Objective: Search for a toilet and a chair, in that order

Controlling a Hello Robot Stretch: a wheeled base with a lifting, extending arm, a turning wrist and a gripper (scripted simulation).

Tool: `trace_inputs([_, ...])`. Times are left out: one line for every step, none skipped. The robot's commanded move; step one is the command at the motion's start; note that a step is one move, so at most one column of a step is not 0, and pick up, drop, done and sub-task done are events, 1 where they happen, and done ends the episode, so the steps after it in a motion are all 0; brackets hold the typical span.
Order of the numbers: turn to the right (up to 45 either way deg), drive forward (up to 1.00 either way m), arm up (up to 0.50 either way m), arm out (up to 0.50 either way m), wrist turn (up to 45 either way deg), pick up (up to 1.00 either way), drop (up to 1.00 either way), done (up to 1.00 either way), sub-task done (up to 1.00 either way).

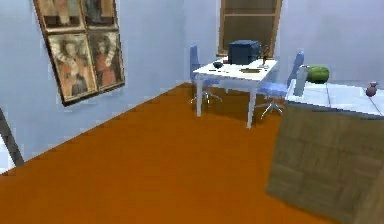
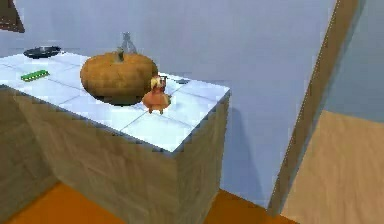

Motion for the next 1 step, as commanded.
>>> trace_inputs([0.0,1.00,0.00,0.00,0.0,0.00,0.00,0.00,0.00])
